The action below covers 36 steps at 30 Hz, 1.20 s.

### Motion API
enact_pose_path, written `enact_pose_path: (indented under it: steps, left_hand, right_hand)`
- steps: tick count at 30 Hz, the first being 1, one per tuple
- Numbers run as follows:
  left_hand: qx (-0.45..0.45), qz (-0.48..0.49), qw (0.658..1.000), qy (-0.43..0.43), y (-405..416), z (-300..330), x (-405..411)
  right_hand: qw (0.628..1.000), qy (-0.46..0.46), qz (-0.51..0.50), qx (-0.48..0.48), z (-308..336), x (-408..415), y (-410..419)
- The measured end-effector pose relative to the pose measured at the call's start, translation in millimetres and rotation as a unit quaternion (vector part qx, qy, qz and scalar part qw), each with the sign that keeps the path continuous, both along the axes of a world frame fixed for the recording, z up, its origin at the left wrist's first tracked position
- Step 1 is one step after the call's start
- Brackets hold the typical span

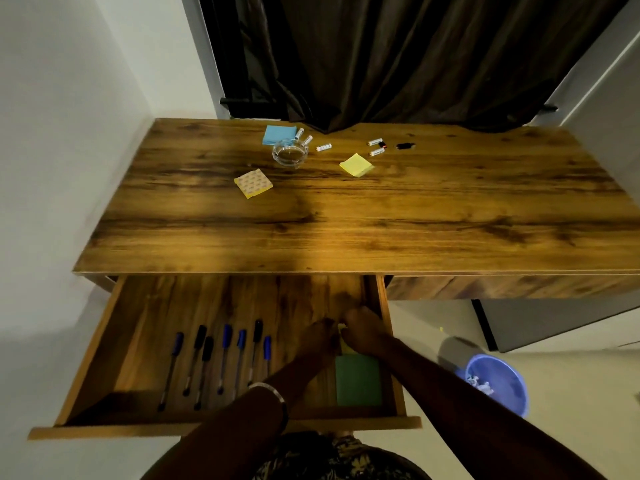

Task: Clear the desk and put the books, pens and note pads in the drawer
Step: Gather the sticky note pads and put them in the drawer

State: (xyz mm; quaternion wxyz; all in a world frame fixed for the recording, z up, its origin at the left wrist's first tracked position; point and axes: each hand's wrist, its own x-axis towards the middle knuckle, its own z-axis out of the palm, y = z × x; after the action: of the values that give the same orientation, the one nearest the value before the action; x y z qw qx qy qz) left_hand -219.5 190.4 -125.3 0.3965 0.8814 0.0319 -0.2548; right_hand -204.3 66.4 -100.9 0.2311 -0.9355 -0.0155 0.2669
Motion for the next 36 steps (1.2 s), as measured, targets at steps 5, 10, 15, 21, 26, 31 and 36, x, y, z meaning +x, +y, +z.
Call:
enact_pose_path:
  steps: [5, 10, 15, 21, 26, 31, 36]
  left_hand:
    - [-0.063, 0.085, 0.988, -0.115, 18, 28, 16]
    - [-0.035, 0.118, 0.973, -0.193, 40, 62, 43]
    - [-0.074, 0.215, 0.965, -0.130, 73, 83, 86]
    - [-0.075, 0.321, 0.939, -0.096, 109, 97, 154]
    - [-0.152, 0.350, 0.922, -0.058, 132, 99, 202]
    - [-0.247, 0.385, 0.889, -0.024, 142, 107, 245]
    - [-0.243, 0.401, 0.882, -0.042, 154, 108, 290]
  right_hand:
    - [0.995, -0.095, 0.011, 0.012, 34, 25, 14]
    - [0.985, -0.168, 0.043, 0.024, 62, 59, 30]
    - [0.981, -0.183, 0.053, 0.023, 86, 102, 44]
    - [0.987, -0.151, 0.035, 0.040, 105, 165, 66]
    - [0.990, -0.129, 0.037, 0.047, 110, 214, 89]
    - [0.989, -0.126, 0.050, 0.051, 106, 255, 112]
    - [0.989, -0.109, 0.036, 0.089, 100, 294, 135]
